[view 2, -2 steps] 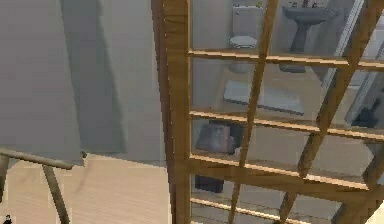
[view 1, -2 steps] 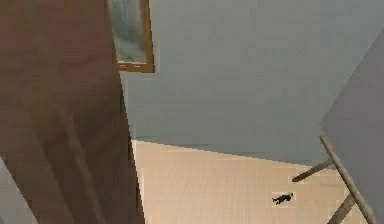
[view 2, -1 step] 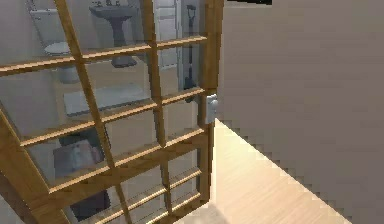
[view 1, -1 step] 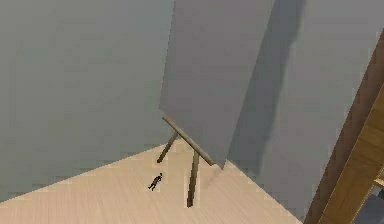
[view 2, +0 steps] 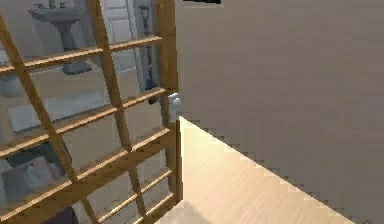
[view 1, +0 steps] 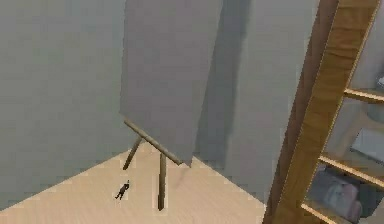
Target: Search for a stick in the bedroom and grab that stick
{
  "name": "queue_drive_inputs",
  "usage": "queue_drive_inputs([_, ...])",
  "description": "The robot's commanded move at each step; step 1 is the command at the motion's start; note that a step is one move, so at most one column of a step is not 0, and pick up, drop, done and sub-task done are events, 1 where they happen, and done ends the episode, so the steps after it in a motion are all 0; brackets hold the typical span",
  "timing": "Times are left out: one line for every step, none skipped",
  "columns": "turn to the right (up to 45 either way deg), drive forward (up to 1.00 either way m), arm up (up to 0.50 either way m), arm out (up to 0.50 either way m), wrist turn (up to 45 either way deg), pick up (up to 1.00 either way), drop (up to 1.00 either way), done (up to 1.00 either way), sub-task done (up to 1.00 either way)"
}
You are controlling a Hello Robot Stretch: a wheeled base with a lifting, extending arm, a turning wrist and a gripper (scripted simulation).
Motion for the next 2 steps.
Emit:
queue_drive_inputs([0.0, 0.2, 0.0, 0.0, 0.0, 0.0, 0.0, 0.0, 0.0])
queue_drive_inputs([-39.0, 0.0, 0.0, 0.0, 0.0, 0.0, 0.0, 0.0, 0.0])
